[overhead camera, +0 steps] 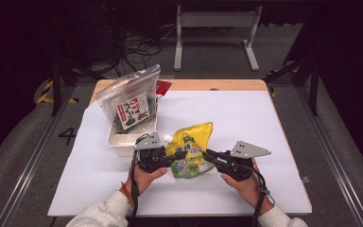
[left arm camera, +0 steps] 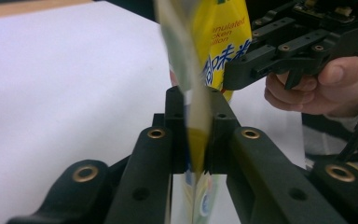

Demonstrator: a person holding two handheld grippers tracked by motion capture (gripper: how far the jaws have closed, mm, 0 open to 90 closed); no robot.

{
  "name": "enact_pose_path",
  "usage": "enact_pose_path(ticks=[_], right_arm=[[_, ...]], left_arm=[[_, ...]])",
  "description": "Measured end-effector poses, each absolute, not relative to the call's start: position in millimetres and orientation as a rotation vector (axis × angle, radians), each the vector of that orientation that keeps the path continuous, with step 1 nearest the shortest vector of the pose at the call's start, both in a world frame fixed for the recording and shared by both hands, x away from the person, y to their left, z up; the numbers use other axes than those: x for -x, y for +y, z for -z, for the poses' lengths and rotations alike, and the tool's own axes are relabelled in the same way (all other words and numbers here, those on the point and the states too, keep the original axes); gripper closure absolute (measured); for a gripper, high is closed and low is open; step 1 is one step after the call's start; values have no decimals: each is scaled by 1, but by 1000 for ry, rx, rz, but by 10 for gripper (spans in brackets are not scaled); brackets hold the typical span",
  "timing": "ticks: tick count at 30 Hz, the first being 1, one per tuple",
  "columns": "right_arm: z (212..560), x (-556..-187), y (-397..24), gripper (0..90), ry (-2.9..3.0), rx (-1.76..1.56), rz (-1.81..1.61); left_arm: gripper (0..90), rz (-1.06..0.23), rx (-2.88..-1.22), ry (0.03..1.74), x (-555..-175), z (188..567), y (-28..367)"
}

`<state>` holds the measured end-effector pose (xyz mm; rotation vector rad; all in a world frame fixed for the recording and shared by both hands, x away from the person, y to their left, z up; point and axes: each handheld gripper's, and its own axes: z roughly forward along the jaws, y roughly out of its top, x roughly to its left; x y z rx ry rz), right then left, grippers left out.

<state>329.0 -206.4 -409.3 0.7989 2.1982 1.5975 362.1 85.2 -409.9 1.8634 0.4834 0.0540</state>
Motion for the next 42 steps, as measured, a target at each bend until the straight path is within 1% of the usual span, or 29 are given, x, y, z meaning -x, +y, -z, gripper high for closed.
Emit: enact_pose_path(ticks=[4,7,9,10,11,14,16,18,20,23,27,31,42], right_arm=[[407,-328,-207,727,2213,-796,-1587],[405,-323,-209,644,2229,-779,-1555],[404,-320,-214,624,2231,-776,-1571],[403,-319,-216,577,2238,-778,-1559],[403,-319,-216,577,2238,-778,-1559],[403,-313,-225,506,2249,-801,-1520],[404,-309,-232,457,2258,-805,-1445],[408,-305,-240,439,2263,-800,-1362],[413,-304,-248,393,2283,-824,-1322],[418,-302,-258,365,2289,-824,-1220],[422,-300,-268,372,2309,-850,-1207],[425,-301,-274,360,2315,-857,-1191],[434,-305,-270,301,2345,-834,-1133]], left_arm=[[847,-109,-1880,463,-355,402,86],[849,-139,-1881,442,-354,398,91],[850,-152,-1880,440,-353,395,94],[850,-165,-1884,437,-352,393,96],[851,-165,-1884,437,-352,393,96],[851,-202,-1892,415,-350,385,105],[851,-220,-1893,406,-348,380,113],[851,-250,-1897,396,-346,375,119],[851,-274,-1892,391,-345,371,126],[851,-296,-1878,398,-345,368,134],[851,-317,-1858,397,-345,363,141],[851,-341,-1841,398,-345,357,148],[851,-437,-1759,432,-344,338,176]])
